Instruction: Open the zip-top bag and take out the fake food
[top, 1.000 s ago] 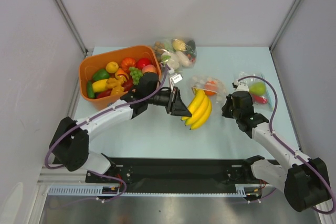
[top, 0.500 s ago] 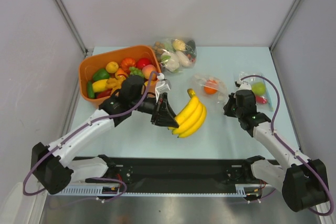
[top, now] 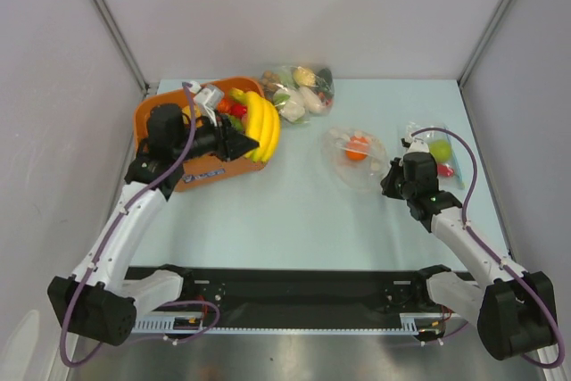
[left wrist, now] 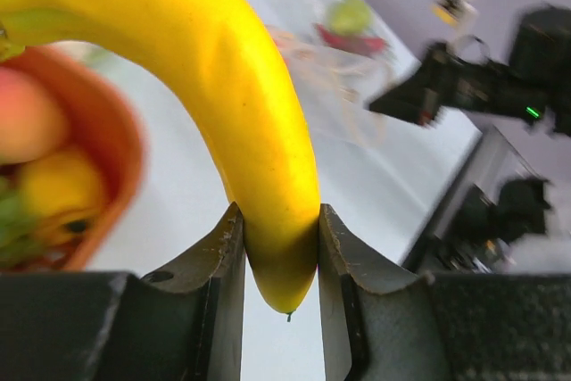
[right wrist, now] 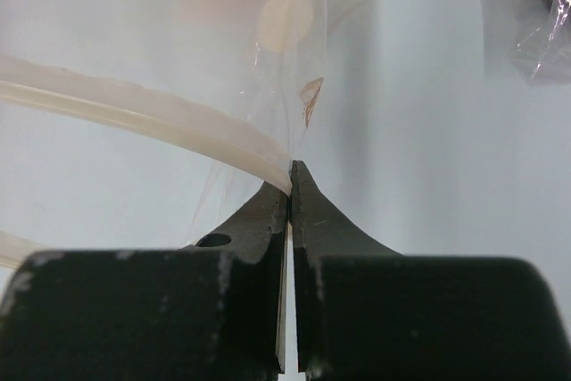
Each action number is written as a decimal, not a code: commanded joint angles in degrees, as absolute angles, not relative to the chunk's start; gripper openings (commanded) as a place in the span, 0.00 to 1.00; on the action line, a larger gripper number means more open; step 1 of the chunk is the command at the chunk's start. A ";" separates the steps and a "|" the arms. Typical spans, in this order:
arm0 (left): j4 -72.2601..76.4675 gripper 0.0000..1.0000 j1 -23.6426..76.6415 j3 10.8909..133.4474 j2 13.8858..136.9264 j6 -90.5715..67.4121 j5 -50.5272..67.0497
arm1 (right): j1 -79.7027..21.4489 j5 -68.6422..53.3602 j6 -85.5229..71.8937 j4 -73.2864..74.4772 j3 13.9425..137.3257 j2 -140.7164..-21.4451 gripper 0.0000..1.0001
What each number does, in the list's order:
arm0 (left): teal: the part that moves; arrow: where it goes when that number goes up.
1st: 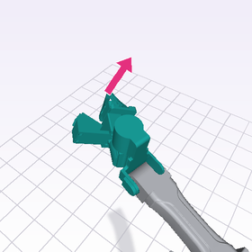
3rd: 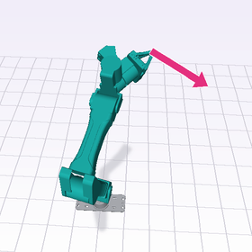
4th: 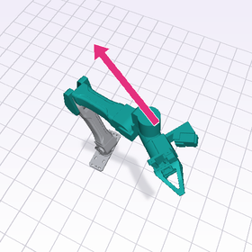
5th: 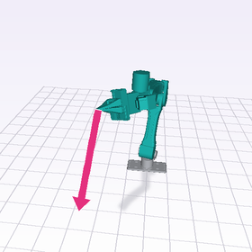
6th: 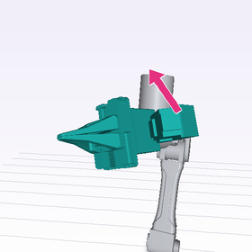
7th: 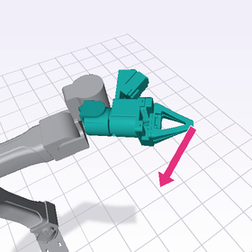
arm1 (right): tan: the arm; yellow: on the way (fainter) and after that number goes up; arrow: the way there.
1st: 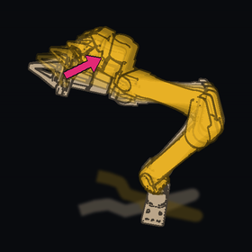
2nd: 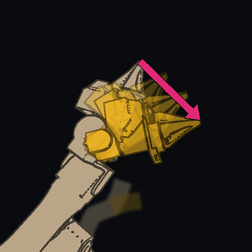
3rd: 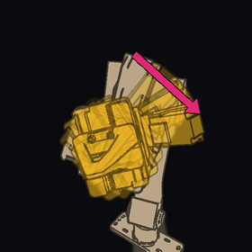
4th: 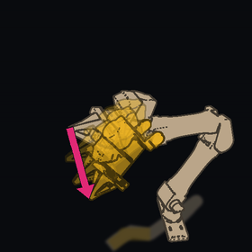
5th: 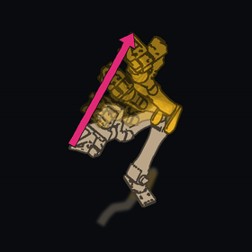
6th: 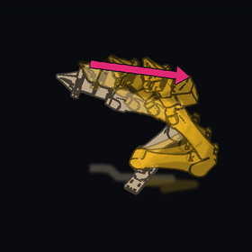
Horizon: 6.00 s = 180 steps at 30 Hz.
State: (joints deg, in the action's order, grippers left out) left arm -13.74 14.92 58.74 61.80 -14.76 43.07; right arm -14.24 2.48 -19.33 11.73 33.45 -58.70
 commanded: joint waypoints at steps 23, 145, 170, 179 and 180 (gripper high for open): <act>-36.04 0.00 -9.23 67.94 73.21 2.02 14.95 | -12.75 -0.97 -17.84 11.69 34.28 -55.37 0.00; -1.41 0.01 42.19 62.49 98.70 -14.41 16.61 | -4.48 -12.22 -21.27 -13.97 47.72 -91.56 0.66; 9.57 0.57 46.14 53.88 80.95 -7.39 6.06 | -8.79 -10.72 -21.09 -4.75 46.14 -93.16 0.00; 9.85 0.30 46.23 53.79 87.36 -4.75 11.69 | -8.79 -11.60 -21.36 -3.34 46.41 -91.15 0.00; 9.93 0.29 46.23 53.62 87.54 -4.75 11.60 | -8.79 -11.60 -21.36 -3.25 46.49 -91.06 0.00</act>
